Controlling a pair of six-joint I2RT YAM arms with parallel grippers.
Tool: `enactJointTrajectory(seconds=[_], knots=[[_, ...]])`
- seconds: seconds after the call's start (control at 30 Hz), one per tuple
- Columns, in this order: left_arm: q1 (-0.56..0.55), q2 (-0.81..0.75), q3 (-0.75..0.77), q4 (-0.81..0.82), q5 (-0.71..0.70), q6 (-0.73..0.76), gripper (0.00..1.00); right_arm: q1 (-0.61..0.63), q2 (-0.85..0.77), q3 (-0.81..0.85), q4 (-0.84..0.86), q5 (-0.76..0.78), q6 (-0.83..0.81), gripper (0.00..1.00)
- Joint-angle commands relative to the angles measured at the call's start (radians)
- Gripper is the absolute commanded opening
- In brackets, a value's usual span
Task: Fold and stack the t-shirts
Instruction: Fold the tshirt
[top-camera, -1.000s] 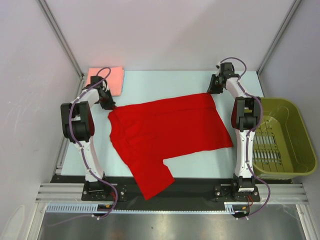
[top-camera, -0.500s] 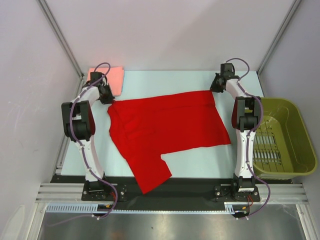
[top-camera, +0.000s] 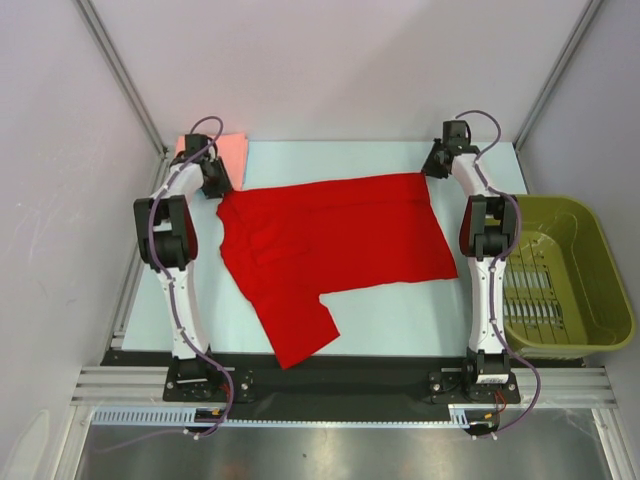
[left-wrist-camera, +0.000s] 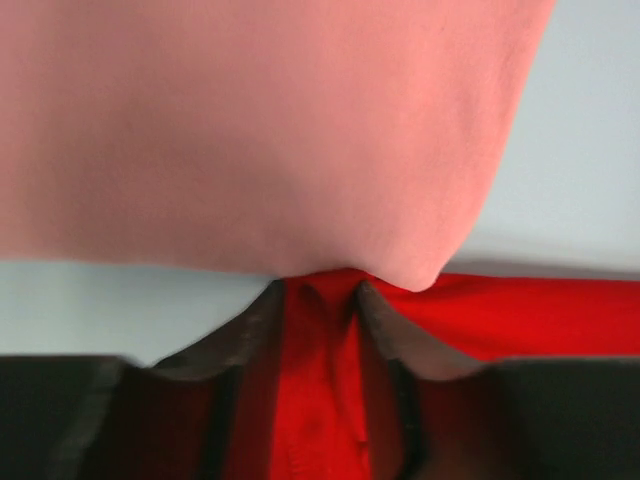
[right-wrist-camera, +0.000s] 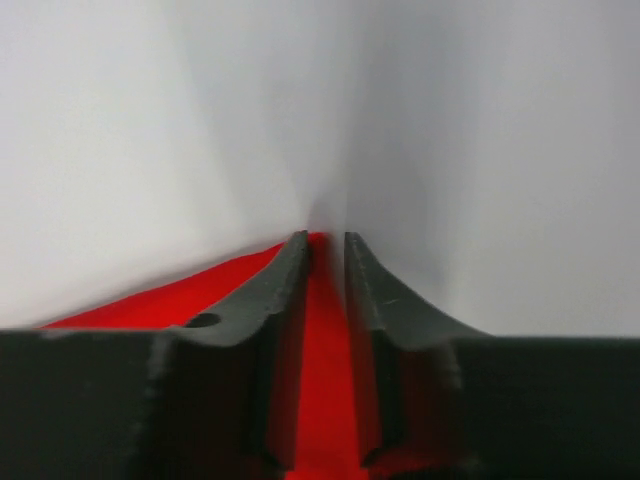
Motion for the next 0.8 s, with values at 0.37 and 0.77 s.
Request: enactJointTrajectory(seconds=[0.37,0.77], knots=[[-0.045,-0.514,-0.303,-0.112,-0.251,-0.113,0.78,0.062,-0.329,-0.037,-0.390,0.271,-0.113,0.78],[-0.498,-1.113,-1.009,-0.190,-0.135,-0.451,0.52,0.403,-0.978,-0.951,-0.234,0.175,-0.070,0.58]])
